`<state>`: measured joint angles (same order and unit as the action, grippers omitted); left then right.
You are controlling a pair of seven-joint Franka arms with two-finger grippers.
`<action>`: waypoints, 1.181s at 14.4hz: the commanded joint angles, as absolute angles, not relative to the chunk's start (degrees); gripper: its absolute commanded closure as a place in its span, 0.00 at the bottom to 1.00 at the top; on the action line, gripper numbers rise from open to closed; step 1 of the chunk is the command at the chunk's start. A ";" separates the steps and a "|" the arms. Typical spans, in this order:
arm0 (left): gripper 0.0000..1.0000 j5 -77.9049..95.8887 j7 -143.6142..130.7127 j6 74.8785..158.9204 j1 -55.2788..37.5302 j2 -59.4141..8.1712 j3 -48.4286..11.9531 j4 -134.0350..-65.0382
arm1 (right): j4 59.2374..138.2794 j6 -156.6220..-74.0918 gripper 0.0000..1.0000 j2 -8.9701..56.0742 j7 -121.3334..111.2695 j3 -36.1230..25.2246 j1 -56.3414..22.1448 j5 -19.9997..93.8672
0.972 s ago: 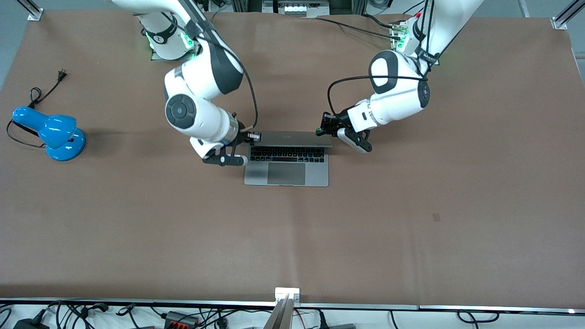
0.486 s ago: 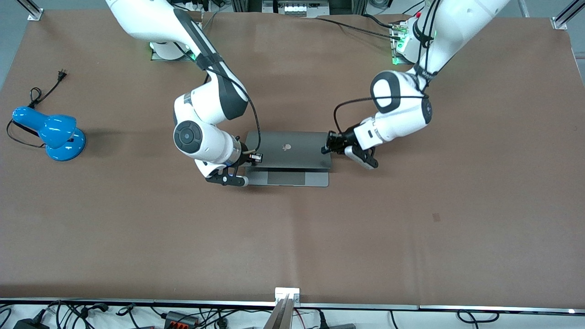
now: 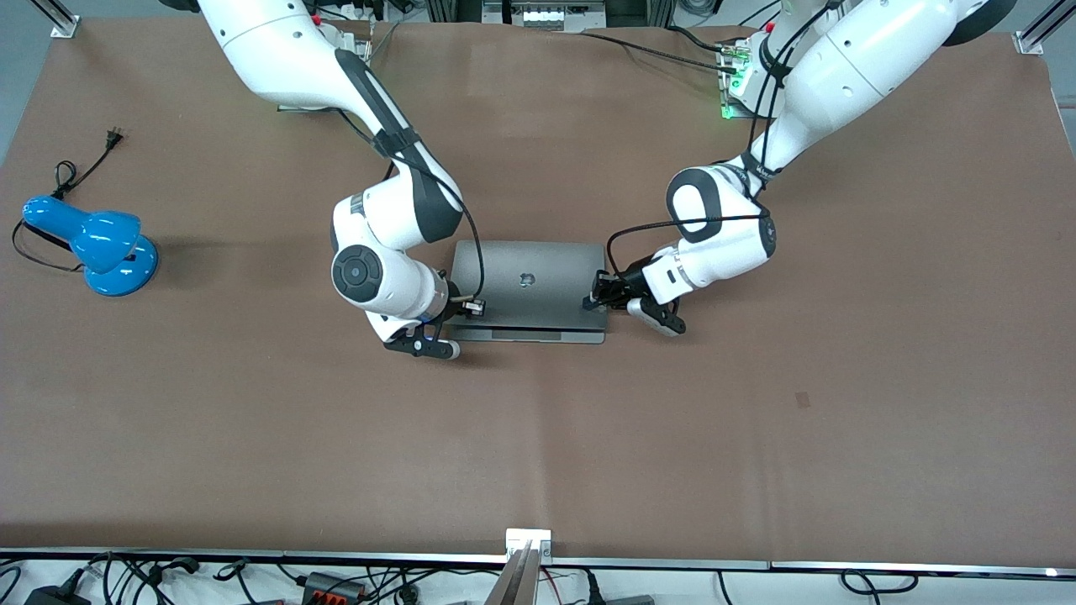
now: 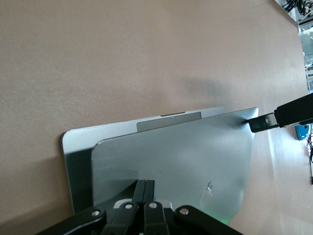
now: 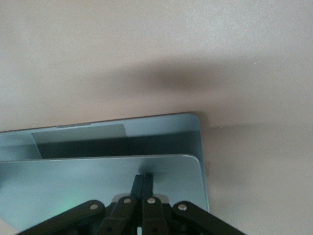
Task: Close laptop with both arms from behind
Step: 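Press the screen down flat onto the keyboard with both grippers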
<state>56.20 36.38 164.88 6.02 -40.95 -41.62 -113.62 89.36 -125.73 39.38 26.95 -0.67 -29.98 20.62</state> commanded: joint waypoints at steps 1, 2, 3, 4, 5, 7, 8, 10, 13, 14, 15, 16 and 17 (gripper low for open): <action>1.00 56.95 38.14 165.94 4.23 -43.24 -39.82 -111.54 | 87.45 -127.08 1.00 41.22 27.42 -0.44 -29.71 19.69; 1.00 57.04 38.14 165.94 3.61 -43.68 -38.94 -111.27 | 87.28 -127.70 1.00 41.92 27.42 -0.44 -29.71 19.69; 1.00 57.04 38.14 165.94 2.82 -44.38 -38.07 -110.66 | 87.28 -128.14 1.00 42.18 27.42 -0.44 -29.71 19.69; 1.00 57.04 38.14 166.02 1.86 -44.82 -36.93 -110.39 | 87.28 -128.58 1.00 42.54 27.33 -0.44 -29.71 19.69; 1.00 57.04 38.14 166.03 1.06 -45.09 -36.04 -110.30 | 87.28 -128.76 1.00 42.89 27.33 -0.44 -29.71 19.69; 1.00 57.04 38.14 166.55 0.44 -45.87 -35.16 -110.21 | 86.58 -129.02 1.00 43.59 27.33 -0.44 -29.79 19.69; 1.00 56.95 38.23 166.99 0.35 -46.40 -34.98 -110.21 | 86.40 -129.20 1.00 44.12 27.42 -0.44 -29.79 19.69; 1.00 56.87 38.23 167.26 0.26 -46.58 -34.89 -110.21 | 86.40 -129.98 1.00 44.91 27.42 -0.44 -29.97 19.78; 1.00 56.87 38.23 167.26 0.26 -46.58 -34.81 -110.22 | 86.22 -129.99 1.00 45.44 27.42 -0.44 -30.23 19.78; 1.00 56.87 38.32 167.26 0.35 -46.58 -34.80 -110.30 | 86.39 -129.99 1.00 45.44 27.42 -0.44 -30.23 19.78; 1.00 56.78 38.32 167.26 0.44 -46.50 -34.80 -110.39 | 86.22 -129.99 1.00 45.53 27.42 -0.44 -30.32 19.78; 1.00 56.78 38.32 167.26 0.35 -46.49 -34.80 -110.39 | 86.22 -129.99 1.00 45.44 27.42 -0.44 -30.32 19.78; 1.00 56.78 38.23 167.26 0.53 -46.32 -34.89 -110.39 | 86.13 -129.99 1.00 45.44 27.33 -0.44 -30.32 19.78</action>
<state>56.20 36.41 165.25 1.63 -44.22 -36.21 -111.41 87.70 -129.86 44.67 26.95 -0.73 -30.28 20.62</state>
